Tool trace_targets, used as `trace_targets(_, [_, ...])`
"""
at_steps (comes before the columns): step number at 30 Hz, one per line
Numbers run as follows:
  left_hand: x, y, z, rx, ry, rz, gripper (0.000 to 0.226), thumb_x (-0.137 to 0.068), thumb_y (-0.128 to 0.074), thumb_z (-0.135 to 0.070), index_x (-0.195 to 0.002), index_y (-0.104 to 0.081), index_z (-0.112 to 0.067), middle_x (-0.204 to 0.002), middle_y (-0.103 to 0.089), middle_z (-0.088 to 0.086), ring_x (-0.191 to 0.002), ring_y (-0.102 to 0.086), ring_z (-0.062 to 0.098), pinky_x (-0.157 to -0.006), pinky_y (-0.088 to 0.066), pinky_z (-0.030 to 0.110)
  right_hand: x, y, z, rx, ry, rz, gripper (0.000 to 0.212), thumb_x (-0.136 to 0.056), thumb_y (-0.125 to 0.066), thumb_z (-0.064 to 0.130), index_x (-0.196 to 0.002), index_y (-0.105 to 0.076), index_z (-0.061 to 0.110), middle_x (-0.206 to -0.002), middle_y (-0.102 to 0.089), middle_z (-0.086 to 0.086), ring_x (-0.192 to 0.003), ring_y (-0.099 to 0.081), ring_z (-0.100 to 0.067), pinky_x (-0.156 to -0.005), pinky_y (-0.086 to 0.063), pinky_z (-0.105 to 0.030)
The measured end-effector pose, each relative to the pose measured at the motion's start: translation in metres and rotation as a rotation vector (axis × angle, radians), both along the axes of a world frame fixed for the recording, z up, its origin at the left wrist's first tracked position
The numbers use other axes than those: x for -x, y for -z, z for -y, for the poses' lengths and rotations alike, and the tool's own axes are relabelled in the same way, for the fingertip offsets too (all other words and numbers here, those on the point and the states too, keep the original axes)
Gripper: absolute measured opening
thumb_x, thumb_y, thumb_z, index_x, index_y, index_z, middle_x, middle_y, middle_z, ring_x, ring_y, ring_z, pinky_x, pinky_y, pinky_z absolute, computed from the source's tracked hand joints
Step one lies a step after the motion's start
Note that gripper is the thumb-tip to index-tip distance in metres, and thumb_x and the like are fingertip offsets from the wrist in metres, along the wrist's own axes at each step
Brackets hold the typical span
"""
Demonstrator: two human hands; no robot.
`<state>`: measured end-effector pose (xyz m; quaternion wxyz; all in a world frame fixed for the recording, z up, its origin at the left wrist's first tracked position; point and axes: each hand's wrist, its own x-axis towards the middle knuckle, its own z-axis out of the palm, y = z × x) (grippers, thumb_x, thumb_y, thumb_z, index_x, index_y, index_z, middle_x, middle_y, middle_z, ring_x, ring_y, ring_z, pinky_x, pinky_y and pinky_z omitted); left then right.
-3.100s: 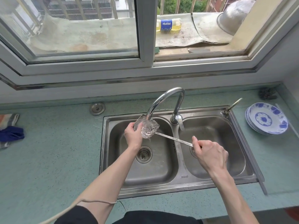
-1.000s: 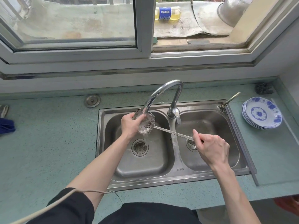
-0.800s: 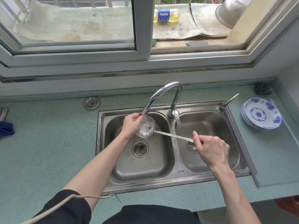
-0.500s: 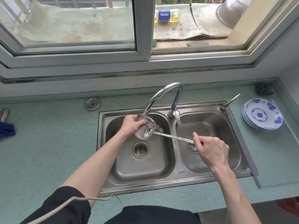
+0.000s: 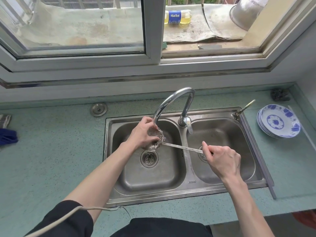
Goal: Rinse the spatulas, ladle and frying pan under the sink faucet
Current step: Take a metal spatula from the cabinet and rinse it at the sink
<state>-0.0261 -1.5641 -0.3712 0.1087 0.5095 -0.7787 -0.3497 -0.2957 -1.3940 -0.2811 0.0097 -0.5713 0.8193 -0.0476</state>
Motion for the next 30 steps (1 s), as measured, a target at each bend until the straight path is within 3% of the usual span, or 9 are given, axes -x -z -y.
trace_targets(5, [0.006,-0.004,0.012,-0.230,-0.047,-0.092,0.012,-0.071,-0.088,-0.032,-0.081,-0.082,-0.033,-0.087,-0.077,-0.015,-0.088,-0.072,0.005,-0.090,-0.057,0.033,-0.001,0.002,-0.005,-0.006,-0.021,-0.058,0.051,-0.100,-0.056,0.051,-0.061,-0.070,0.020,-0.049,-0.059,-0.002,-0.052,-0.063,-0.036,-0.047,-0.033,-0.026])
trace_targets(9, [-0.002,-0.005,0.016,-0.450,-0.292,-0.351,0.020,-0.075,-0.090,-0.013,-0.093,-0.082,-0.009,-0.092,-0.080,0.006,-0.079,-0.072,0.009,-0.079,-0.059,0.024,0.004,0.005,-0.006,-0.018,0.022,-0.046,0.052,-0.102,-0.048,0.057,-0.072,-0.075,0.025,-0.056,-0.064,-0.001,-0.060,-0.066,-0.033,-0.050,-0.041,-0.029])
trace_targets(12, [-0.008,0.007,0.012,-0.558,-0.392,-0.329,0.025,-0.076,-0.090,-0.024,-0.091,-0.081,-0.006,-0.091,-0.079,0.009,-0.079,-0.071,0.015,-0.072,-0.056,0.024,0.005,0.004,-0.005,-0.006,0.048,-0.003,0.054,-0.101,-0.052,0.054,-0.065,-0.071,0.019,-0.055,-0.063,-0.004,-0.060,-0.064,-0.037,-0.051,-0.037,-0.029])
trace_targets(15, [-0.011,0.018,0.006,-0.374,-0.457,-0.104,0.060,-0.065,-0.085,-0.062,-0.072,-0.075,-0.004,-0.066,-0.073,0.002,-0.059,-0.060,0.013,-0.061,-0.045,0.030,-0.002,0.004,-0.003,-0.021,0.072,0.016,0.056,-0.101,-0.051,0.054,-0.064,-0.069,0.017,-0.057,-0.063,-0.006,-0.061,-0.064,-0.038,-0.053,-0.034,-0.029])
trace_targets(18, [-0.006,0.008,-0.004,-0.125,-0.640,0.031,0.066,-0.067,-0.080,-0.069,-0.058,-0.064,-0.006,-0.049,-0.060,-0.001,-0.050,-0.052,0.016,-0.052,-0.037,0.033,-0.012,0.003,0.000,0.008,0.072,0.035,0.059,-0.101,-0.055,0.049,-0.057,-0.063,0.012,-0.051,-0.059,-0.006,-0.052,-0.060,-0.037,-0.050,-0.029,-0.027])
trace_targets(21, [-0.001,0.013,-0.011,-0.264,-0.845,-0.287,0.056,-0.066,-0.085,-0.057,-0.069,-0.069,-0.004,-0.056,-0.063,-0.006,-0.054,-0.057,0.019,-0.058,-0.046,0.034,-0.021,0.002,0.003,0.071,0.082,0.052,0.059,-0.099,-0.065,0.040,-0.050,-0.053,0.008,-0.043,-0.051,-0.007,-0.041,-0.053,-0.035,-0.049,-0.025,-0.023])
trace_targets(24, [0.011,0.015,-0.019,-0.539,-1.127,-0.723,0.026,-0.078,-0.087,-0.021,-0.095,-0.075,-0.006,-0.087,-0.077,0.007,-0.092,-0.076,0.027,-0.080,-0.063,0.039,-0.028,0.000,0.007,0.112,0.095,0.073,0.058,-0.097,-0.070,0.034,-0.049,-0.050,0.008,-0.041,-0.049,-0.010,-0.037,-0.052,-0.037,-0.048,-0.028,-0.023])
trace_targets(27, [0.034,0.001,-0.033,-0.812,-1.195,-1.156,0.023,-0.095,-0.069,-0.004,-0.116,-0.064,0.003,-0.095,-0.073,0.016,-0.081,-0.075,0.027,-0.062,-0.063,0.034,-0.036,0.000,0.009,0.128,0.103,0.110,0.059,-0.099,-0.067,0.035,-0.050,-0.045,0.011,-0.043,-0.052,-0.012,-0.040,-0.054,-0.039,-0.047,-0.034,-0.027])
trace_targets(30, [0.053,-0.013,-0.045,-0.977,-1.148,-1.336,0.023,-0.105,-0.057,-0.019,-0.109,-0.063,0.002,-0.091,-0.076,0.017,-0.074,-0.077,0.021,-0.059,-0.062,0.029,-0.047,0.003,0.011,0.140,0.068,0.136,0.059,-0.100,-0.064,0.037,-0.052,-0.036,0.018,-0.043,-0.052,-0.011,-0.040,-0.054,-0.038,-0.045,-0.033,-0.026])
